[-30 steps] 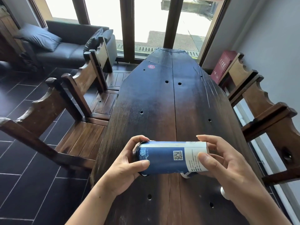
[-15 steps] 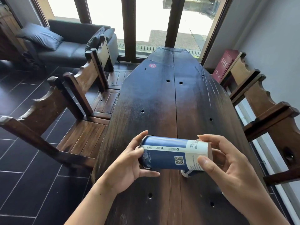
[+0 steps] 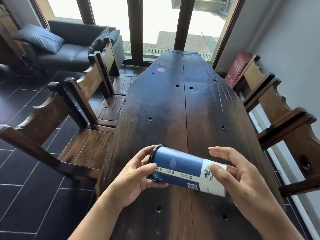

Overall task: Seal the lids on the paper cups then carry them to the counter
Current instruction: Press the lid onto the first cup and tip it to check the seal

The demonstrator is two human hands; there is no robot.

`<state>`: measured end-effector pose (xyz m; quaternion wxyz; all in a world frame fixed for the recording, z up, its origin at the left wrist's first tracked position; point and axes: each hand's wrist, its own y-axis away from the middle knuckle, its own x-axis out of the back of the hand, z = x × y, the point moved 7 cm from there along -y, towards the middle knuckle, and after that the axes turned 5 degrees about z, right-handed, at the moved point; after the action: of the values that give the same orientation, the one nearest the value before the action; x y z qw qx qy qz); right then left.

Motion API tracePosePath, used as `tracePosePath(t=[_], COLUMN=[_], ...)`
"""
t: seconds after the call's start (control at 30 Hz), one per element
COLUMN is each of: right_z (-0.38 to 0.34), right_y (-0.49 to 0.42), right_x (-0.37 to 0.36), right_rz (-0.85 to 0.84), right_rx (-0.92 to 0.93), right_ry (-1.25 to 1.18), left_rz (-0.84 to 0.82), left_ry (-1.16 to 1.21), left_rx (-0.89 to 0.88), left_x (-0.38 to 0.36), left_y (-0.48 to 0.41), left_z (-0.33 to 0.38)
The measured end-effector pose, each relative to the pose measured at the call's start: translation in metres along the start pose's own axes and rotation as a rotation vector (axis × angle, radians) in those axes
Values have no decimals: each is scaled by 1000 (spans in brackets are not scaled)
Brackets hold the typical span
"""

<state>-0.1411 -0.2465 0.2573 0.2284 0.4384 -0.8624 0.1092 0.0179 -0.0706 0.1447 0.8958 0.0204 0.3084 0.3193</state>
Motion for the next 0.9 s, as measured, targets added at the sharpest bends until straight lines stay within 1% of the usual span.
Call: tracePosePath(t=[0.1,0.23,0.4,0.47,0.53,0.63,0.7,0.77,0.83,0.9], right_z=[3,8,27,34,39,47,51,53,55,57], right_y=[-2,-5,-8,-5,-2,1,1,1,-1,-1], right_x=[-1,-8,-37,-51,-64,-78,-80,-78,-74,-73], right_rz=[1,-44,-256,-337,-401,-439,-408,-370,-353,-371], right_rx=[-25,-16,-76,-89,-74,-93,-117,-141,-148,-145], right_ry=[12,-1,-114,-146,-133,-191,-273,-376,-426,-442], left_rz=[-28,2,96,119,136,172,181,164,121,57], left_ry=[-5,-23,-104,-188,-324,-438,-436,-341,-237,-222], left_rx=[-22,-59,-111,-122,-142,-186,-194,-168,-95,-24], left_x=[-5,-4,-4,-11,-20,-35,-41,-41,-37,-34], left_y=[0,-2,-16,-22,-26,-27,-25,-21,-16,-10], left_z=[4,13,38,46,52,55,51,39,25,12])
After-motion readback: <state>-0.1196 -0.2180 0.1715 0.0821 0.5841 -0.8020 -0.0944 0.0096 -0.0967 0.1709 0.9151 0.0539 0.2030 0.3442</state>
